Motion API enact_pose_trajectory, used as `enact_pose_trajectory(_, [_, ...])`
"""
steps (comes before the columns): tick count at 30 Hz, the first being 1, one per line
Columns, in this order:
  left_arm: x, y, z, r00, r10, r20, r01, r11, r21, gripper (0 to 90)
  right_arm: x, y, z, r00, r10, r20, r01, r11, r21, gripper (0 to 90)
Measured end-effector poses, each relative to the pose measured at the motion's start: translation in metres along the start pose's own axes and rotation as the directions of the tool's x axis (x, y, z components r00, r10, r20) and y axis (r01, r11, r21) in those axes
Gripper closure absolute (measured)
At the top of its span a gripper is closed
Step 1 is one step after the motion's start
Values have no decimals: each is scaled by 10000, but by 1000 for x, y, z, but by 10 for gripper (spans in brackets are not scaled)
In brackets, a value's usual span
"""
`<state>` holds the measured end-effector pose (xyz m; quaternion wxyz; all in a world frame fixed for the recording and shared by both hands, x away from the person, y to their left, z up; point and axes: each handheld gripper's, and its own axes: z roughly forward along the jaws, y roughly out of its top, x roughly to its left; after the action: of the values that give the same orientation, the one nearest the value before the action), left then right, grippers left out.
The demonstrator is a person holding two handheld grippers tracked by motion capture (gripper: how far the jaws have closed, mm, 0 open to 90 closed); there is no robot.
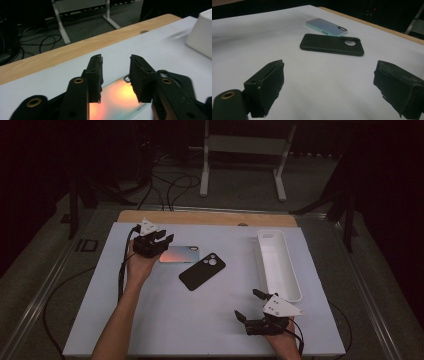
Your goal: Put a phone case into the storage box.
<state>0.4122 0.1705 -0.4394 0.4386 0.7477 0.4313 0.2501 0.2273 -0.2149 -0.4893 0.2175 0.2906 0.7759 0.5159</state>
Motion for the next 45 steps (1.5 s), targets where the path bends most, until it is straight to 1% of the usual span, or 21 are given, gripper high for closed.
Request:
enact_pose_trajectory(2, [5, -2, 5, 10000, -73, 6, 73, 10000, 36, 680, 0, 0, 0, 10000, -1, -20, 1, 10000, 3, 94])
enact_pose_trajectory(6, [11, -6, 15, 10000, -87, -28, 88, 9996, 286, 737, 0, 0, 0, 10000, 19, -22, -19, 10000, -9, 94])
enact_pose_trajectory(8, [13, -7, 18, 10000, -65, -68, 67, 9994, 350, 785, 0, 0, 0, 10000, 23, -23, -23, 10000, -23, 94])
enact_pose_trajectory(9, [16, -10, 22, 9998, -95, -152, 101, 9990, 440, 785, 0, 0, 0, 10000, 44, -6, -44, 10000, -24, 94])
enact_pose_trajectory(10, [18, -10, 24, 9998, -99, -184, 107, 9989, 450, 844, -1, 0, 0, 10000, 37, -6, -37, 10000, -30, 94])
enact_pose_trajectory(12, [20, -11, 29, 9997, -120, -203, 130, 9987, 495, 890, -1, 0, 0, 10000, 34, -12, -34, 10000, -26, 94])
enact_pose_trajectory(18, [24, -16, 42, 9994, -282, -202, 295, 9971, 694, 898, 0, 0, 0, 10000, 38, -45, -38, 10000, -28, 94])
enact_pose_trajectory(25, [27, -27, 60, 9980, -554, -293, 584, 9916, 1151, 897, 1, 0, 0, 9999, 8, -119, -8, 10000, -6, 94])
enact_pose_trajectory(30, [27, -33, 73, 9973, -606, -412, 659, 9874, 1437, 897, 1, 0, 1, 9999, 53, -102, -53, 10000, -36, 95])
enact_pose_trajectory(32, [27, -34, 76, 9971, -662, -375, 710, 9865, 1477, 897, 1, 0, 1, 9999, 66, -98, -66, 10000, -40, 94])
enact_pose_trajectory(33, [27, -38, 85, 9973, -629, -377, 685, 9823, 1745, 897, 1, 0, 1, 9999, 61, -86, -61, 10000, -39, 94])
enact_pose_trajectory(34, [27, -38, 85, 9973, -629, -377, 685, 9823, 1745, 897, 0, 0, 1, 9999, 54, -97, -55, 10000, -24, 94])
enact_pose_trajectory(35, [28, -40, 90, 9969, -654, -434, 725, 9795, 1881, 897, 0, 0, 1, 10000, 46, -86, -45, 10000, 6, 95])
enact_pose_trajectory(36, [29, -40, 92, 9966, -684, -450, 759, 9783, 1928, 897, 0, 0, 1, 9999, 81, -79, -81, 10000, -11, 94])
enact_pose_trajectory(38, [30, -41, 94, 9963, -709, -489, 793, 9768, 1988, 897, -1, -1, 1, 9999, 69, -97, -69, 10000, -13, 94])
enact_pose_trajectory(39, [32, -42, 97, 9959, -744, -517, 837, 9739, 2108, 897, -1, -1, 1, 9999, 77, -90, -78, 10000, -9, 94])
enact_pose_trajectory(40, [32, -42, 97, 9959, -744, -517, 837, 9739, 2108, 897, -1, -1, 1, 9999, 79, -90, -79, 10000, -5, 94])
enact_pose_trajectory(42, [34, -43, 99, 9959, -695, -580, 809, 9711, 2247, 896, -1, -1, 1, 9999, 94, -98, -94, 10000, 4, 94])
enact_pose_trajectory(43, [37, -45, 101, 9958, -647, -653, 787, 9671, 2418, 896, -1, -1, 1, 9999, 92, -94, -92, 10000, 0, 94])
enact_pose_trajectory(45, [39, -48, 101, 9959, -685, -598, 812, 9660, 2454, 894, -1, -1, 1, 9999, 77, -73, -77, 10000, 38, 94])
